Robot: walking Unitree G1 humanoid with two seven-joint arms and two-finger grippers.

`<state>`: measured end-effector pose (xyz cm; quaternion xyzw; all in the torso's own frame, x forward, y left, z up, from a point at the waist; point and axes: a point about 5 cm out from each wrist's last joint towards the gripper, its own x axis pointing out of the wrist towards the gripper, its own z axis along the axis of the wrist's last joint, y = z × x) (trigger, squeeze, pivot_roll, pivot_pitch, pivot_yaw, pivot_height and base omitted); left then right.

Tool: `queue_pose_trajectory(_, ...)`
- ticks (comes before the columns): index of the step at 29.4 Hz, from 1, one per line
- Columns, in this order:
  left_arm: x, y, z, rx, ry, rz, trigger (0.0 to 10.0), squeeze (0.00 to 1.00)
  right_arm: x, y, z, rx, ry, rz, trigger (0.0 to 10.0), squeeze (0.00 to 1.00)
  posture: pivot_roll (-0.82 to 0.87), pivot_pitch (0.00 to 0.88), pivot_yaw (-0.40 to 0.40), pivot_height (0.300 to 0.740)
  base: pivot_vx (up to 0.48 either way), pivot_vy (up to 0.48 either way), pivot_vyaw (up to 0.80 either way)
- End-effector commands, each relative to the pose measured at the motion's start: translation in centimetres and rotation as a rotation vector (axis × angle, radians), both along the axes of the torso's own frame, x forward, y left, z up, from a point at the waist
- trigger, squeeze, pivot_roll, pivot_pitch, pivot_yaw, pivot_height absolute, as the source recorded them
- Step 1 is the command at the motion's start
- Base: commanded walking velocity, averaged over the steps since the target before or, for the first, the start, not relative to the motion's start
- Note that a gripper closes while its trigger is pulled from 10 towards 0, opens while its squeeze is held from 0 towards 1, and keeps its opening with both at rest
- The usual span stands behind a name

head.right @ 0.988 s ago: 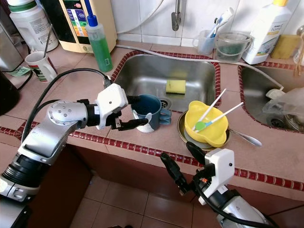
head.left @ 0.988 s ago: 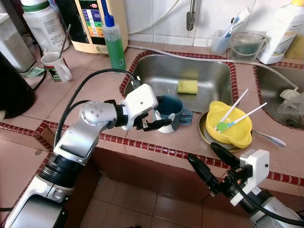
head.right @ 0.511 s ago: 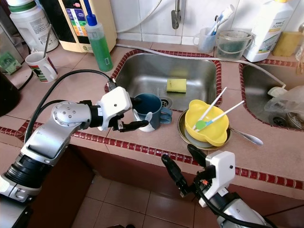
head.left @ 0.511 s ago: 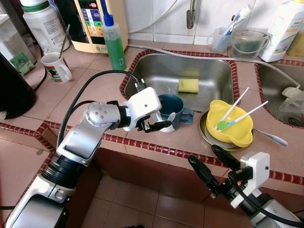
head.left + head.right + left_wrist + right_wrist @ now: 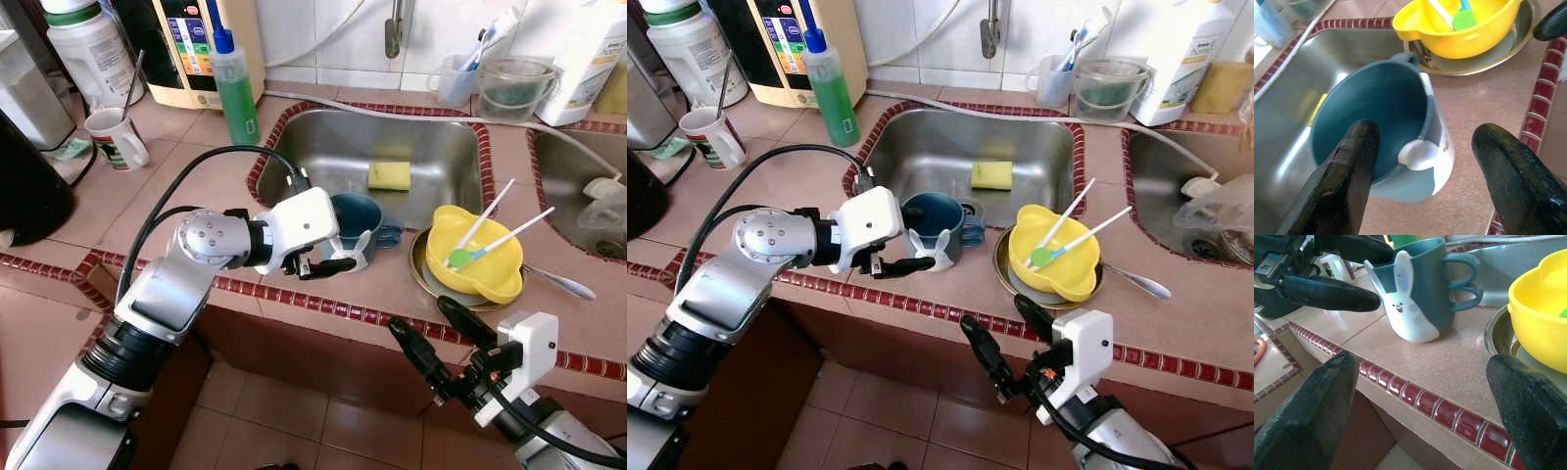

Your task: Kitchen organization

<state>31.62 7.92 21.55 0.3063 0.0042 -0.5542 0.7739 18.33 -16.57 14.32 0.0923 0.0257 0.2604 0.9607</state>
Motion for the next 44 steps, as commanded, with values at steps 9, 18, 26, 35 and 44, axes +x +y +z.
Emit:
queue_pose_trajectory(9, -0.5, 0.5, -1.1, 0.062, 0.084, -0.046, 1.5, 0.0, -0.2, 0.0, 0.5, 0.008, -0.023, -0.008, 10.0, 0.0, -0.09, 0.127, 0.122, 0.74, 0.0, 0.0, 0.0)
queue_pose_trajectory(18, -0.4, 0.6, -1.3, 0.076, 0.104, -0.044, 3.3, 0.0, -0.2, 0.0, 0.6, 0.018, -0.028, -0.022, 10.0, 0.0, -0.09, 0.131, 0.13, 0.74, 0.0, 0.0, 0.0)
queue_pose_trajectory(26, -0.1, 0.7, -1.4, 0.079, 0.114, -0.027, 2.5, 0.0, -0.3, -0.1, 0.6, 0.024, -0.031, -0.033, 10.0, 0.0, -0.09, 0.135, 0.132, 0.74, 0.0, 0.0, 0.0)
queue_pose_trajectory(35, 0.0, 0.7, -1.5, 0.069, 0.125, -0.019, 0.0, 0.0, -0.4, -0.2, 0.7, 0.032, -0.032, -0.044, 10.0, 0.0, -0.09, 0.136, 0.132, 0.74, 0.0, 0.0, 0.0)
queue_pose_trajectory(44, 0.0, 0.7, -1.7, 0.073, 0.127, -0.008, 10.0, 0.0, -0.4, -0.4, 0.8, 0.03, -0.034, -0.046, 10.0, 0.0, -0.09, 0.136, 0.128, 0.74, 0.0, 0.0, 0.0)
